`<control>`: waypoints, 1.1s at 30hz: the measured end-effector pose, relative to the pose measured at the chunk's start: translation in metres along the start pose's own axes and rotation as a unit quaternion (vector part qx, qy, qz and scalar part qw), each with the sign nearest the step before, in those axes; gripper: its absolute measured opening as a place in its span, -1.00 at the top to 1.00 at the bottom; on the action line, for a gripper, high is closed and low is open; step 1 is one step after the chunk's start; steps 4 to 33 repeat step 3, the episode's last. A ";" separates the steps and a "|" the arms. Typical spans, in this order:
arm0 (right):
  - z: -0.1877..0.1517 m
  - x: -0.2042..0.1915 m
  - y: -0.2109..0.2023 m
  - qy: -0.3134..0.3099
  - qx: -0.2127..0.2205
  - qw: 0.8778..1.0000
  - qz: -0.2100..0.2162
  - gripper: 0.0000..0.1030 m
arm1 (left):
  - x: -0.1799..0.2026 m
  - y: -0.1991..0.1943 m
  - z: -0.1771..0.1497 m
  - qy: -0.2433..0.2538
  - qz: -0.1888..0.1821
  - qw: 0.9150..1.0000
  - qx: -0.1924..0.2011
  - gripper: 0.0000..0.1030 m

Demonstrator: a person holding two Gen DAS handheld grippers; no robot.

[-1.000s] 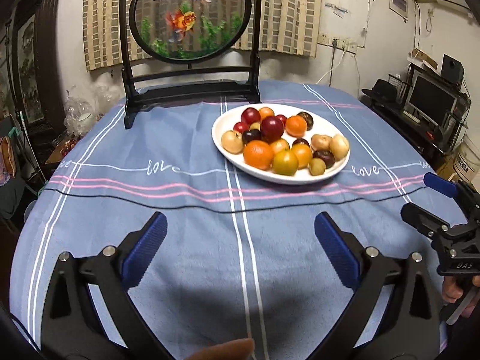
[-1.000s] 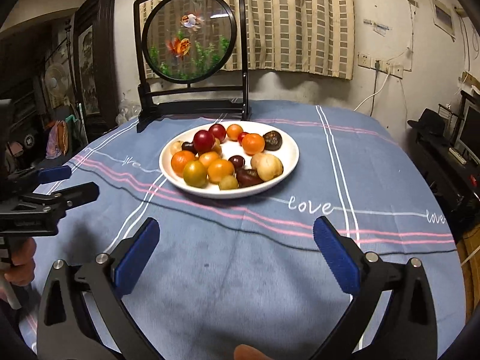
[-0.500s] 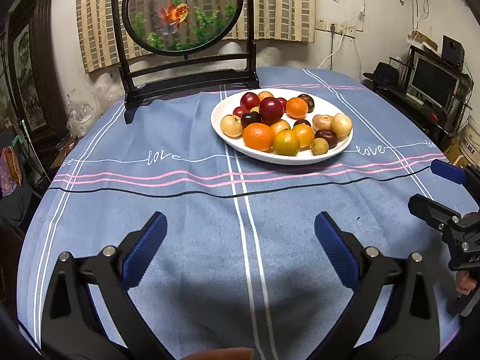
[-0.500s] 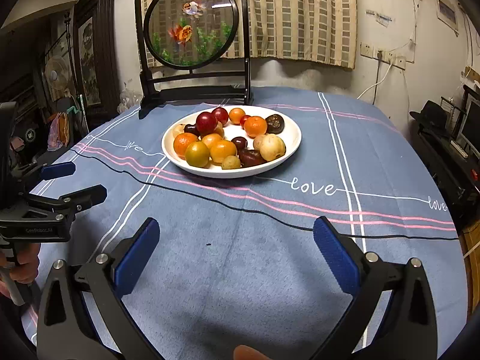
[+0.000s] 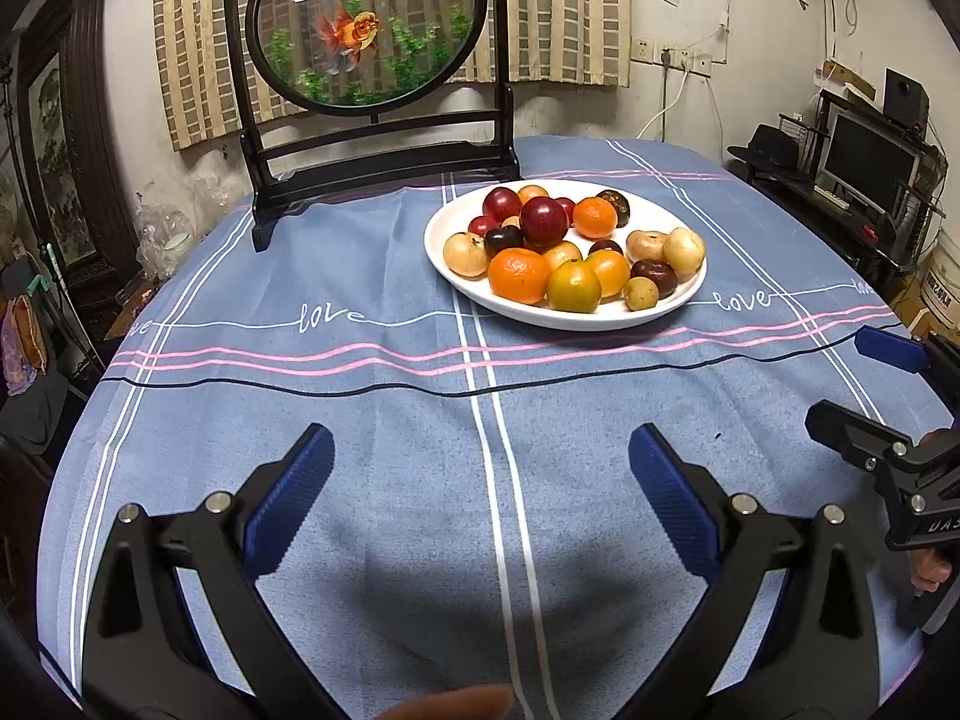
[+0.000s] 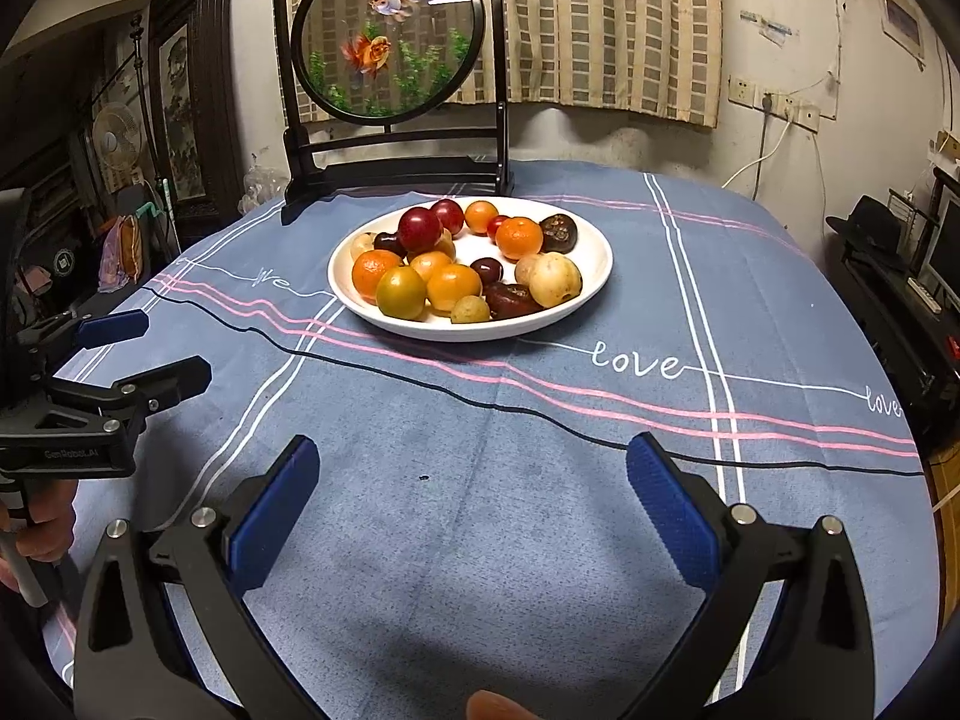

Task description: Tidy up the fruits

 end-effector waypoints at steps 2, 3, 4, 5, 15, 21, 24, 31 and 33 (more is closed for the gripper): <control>0.000 0.000 0.000 -0.001 0.000 1.000 0.000 -0.97 | 0.000 0.000 0.000 0.000 -0.001 1.000 0.000 -0.95; 0.000 0.000 0.000 -0.001 -0.001 1.000 0.001 -0.97 | 0.000 0.000 0.000 -0.001 0.000 1.000 -0.001 -0.95; 0.000 0.000 0.000 -0.001 -0.001 1.000 0.001 -0.97 | 0.000 0.000 0.000 -0.001 0.000 1.000 -0.001 -0.95; 0.000 0.000 0.000 -0.001 -0.001 1.000 0.001 -0.97 | 0.000 0.000 0.000 -0.001 0.000 1.000 -0.001 -0.95; 0.000 0.000 0.000 -0.001 -0.001 1.000 0.001 -0.97 | 0.000 0.000 0.000 -0.001 0.000 1.000 -0.001 -0.95; 0.000 0.000 0.000 -0.001 -0.001 1.000 0.001 -0.97 | 0.000 0.000 0.000 -0.001 0.000 1.000 -0.001 -0.95; 0.000 0.000 0.000 -0.001 -0.001 1.000 0.001 -0.97 | 0.000 0.000 0.000 -0.001 0.000 1.000 -0.001 -0.95; 0.000 0.000 0.000 -0.001 -0.001 1.000 0.001 -0.97 | 0.000 0.000 0.000 -0.001 0.000 1.000 -0.001 -0.95; 0.000 0.000 0.000 -0.001 -0.001 1.000 0.001 -0.97 | 0.000 0.000 0.000 -0.001 0.000 1.000 -0.001 -0.95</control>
Point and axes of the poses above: each gripper's, at about its wrist camera, not at the fingertips, and y roughly the way its jaws point, x to its right, z to its top, the point moved 1 cm from there along y, roughly the way its jaws point, and after that the axes turned 7 degrees about z, right-handed, at the moved point
